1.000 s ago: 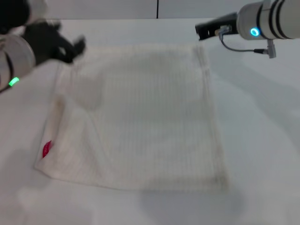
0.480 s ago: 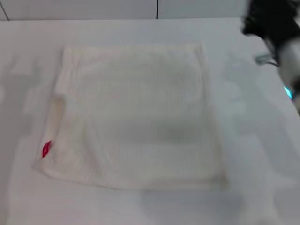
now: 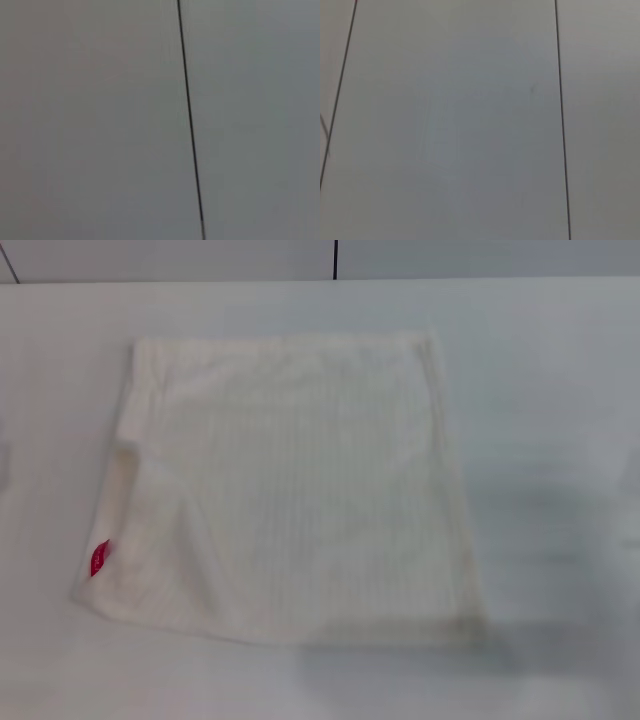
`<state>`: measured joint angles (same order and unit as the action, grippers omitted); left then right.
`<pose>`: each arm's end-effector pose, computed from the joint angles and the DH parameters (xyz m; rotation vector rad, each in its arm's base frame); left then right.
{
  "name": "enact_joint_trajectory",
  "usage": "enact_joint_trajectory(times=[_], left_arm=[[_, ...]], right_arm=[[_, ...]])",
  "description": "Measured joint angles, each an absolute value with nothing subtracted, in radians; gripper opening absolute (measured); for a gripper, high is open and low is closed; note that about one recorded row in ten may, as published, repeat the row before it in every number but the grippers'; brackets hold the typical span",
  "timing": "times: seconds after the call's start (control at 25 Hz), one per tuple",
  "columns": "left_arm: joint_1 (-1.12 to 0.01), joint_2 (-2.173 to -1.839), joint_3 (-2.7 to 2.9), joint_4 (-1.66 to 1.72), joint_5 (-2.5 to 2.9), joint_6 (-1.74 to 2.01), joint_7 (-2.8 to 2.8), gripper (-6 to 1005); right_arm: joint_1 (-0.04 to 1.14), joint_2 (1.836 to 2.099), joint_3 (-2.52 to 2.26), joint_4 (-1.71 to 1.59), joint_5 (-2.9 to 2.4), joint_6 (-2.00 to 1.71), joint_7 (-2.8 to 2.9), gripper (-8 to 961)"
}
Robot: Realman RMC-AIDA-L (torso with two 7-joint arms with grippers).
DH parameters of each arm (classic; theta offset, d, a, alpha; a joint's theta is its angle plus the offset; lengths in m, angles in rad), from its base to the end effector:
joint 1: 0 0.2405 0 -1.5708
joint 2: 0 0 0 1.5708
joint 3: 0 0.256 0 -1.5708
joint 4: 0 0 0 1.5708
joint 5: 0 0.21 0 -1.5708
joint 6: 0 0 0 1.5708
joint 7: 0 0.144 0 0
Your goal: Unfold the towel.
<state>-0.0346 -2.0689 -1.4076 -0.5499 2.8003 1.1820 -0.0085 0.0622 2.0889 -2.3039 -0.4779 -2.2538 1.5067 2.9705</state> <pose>-0.3586 0.2619 0.0454 -1.3396 -0.4073 -0.6250 0.3225 0.2299 0.0045 -1.2885 0.3322 0.7366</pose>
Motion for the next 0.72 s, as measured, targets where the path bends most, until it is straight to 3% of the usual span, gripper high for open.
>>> enact_joint_trajectory(times=[0.16,0.28,0.52,0.72], left_arm=[[-0.100,-2.071,-1.408,-0.405,2.776,1.229,-0.013,606],[-0.119,-2.071,-1.407,-0.368,2.776,1.230,-0.010,611],[-0.128,-2.072,-1.407,-0.343,2.775,1.232,-0.010,675],[-0.131,-2.072,-1.402,-0.326,2.775,1.233,-0.004,700]], right_arm=[[0.062,2.092,-2.310,-0.453,-2.251,1.500,2.965,51],[0.066,2.092,-2.314,-0.450,-2.251,1.496,2.963,246],[0.080,2.088,-2.326,-0.443,-2.250,1.449,2.955,451],[0.077,2.089,-2.327,-0.441,-2.249,1.441,2.949,551]])
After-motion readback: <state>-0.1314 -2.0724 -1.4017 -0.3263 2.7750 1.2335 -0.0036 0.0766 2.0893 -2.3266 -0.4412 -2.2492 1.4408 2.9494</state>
